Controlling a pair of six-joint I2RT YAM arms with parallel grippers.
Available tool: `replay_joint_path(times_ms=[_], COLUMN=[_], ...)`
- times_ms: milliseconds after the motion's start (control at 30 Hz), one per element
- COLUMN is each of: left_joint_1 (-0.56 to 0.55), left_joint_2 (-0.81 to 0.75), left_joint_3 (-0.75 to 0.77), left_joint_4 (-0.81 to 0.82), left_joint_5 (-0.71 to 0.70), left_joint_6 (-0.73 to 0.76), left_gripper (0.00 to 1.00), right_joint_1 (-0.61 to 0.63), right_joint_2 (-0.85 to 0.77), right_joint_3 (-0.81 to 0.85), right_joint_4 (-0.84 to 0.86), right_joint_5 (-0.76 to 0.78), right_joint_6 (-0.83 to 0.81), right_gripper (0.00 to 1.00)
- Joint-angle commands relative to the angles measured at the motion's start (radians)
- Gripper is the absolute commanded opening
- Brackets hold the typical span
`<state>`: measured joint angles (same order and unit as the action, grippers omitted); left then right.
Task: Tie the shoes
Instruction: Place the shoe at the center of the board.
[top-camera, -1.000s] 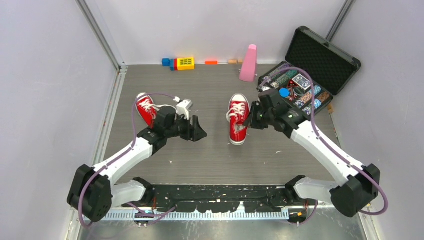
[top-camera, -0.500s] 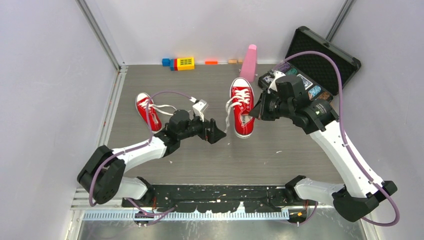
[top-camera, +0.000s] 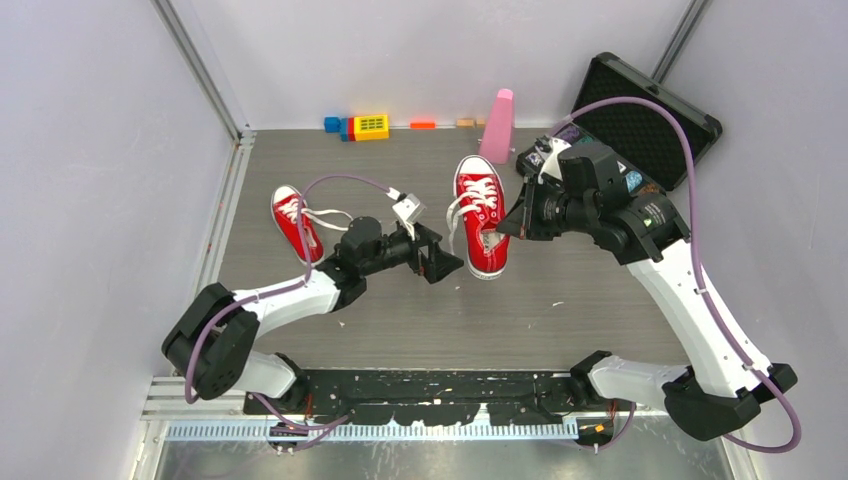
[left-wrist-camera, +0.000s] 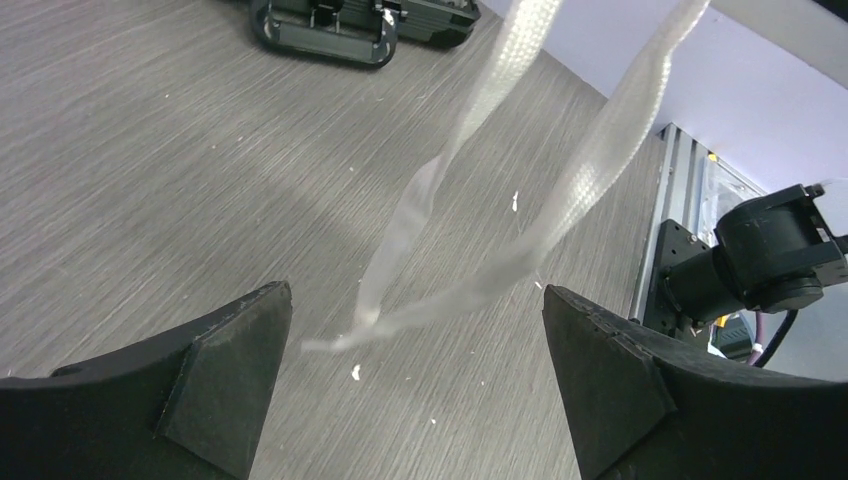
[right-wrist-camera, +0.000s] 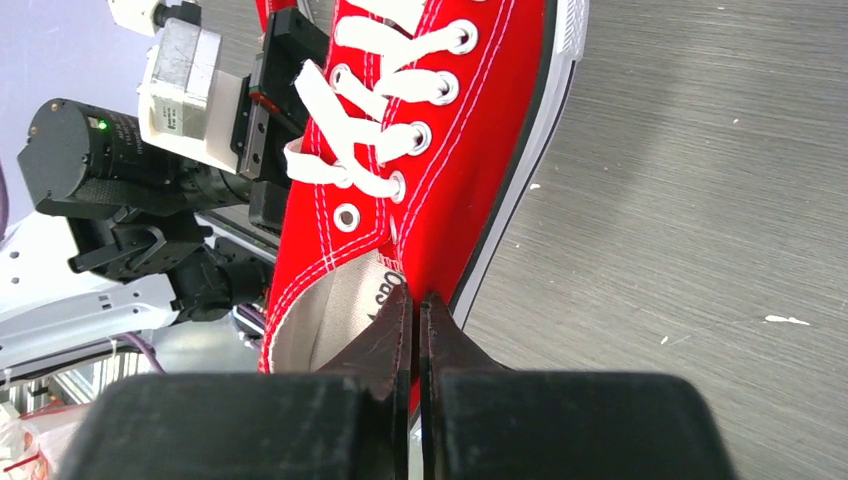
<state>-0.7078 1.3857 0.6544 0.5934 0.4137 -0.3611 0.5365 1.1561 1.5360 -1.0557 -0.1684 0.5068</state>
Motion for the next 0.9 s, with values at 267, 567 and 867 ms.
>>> replay_joint_path(times_ms=[267,567,867], left_joint_1=[-0.006,-0.006,0.007], left_joint_2=[0.092,0.099,-0.148], left_joint_3=[0.104,0.111,0.153], left_joint_4=[0.144,0.140,-0.558], left_joint_5=[0.042,-0.028,-0.211], left_joint_6=[0.017,0.015,0.096], left_gripper=[0.87,0.00,0.00], right_joint_1=[0.002,0.002,0.002], right_joint_2=[-0.010,-0.038,-0.052], right_joint_3=[0.099,0.056,-0.248], right_joint_4=[0.097,0.124,0.306], right_joint_5=[-0.119,-0.072,0.055], right_joint_6=[0.035,0.047,0.057], right_gripper=[0.00,0.00,0.00])
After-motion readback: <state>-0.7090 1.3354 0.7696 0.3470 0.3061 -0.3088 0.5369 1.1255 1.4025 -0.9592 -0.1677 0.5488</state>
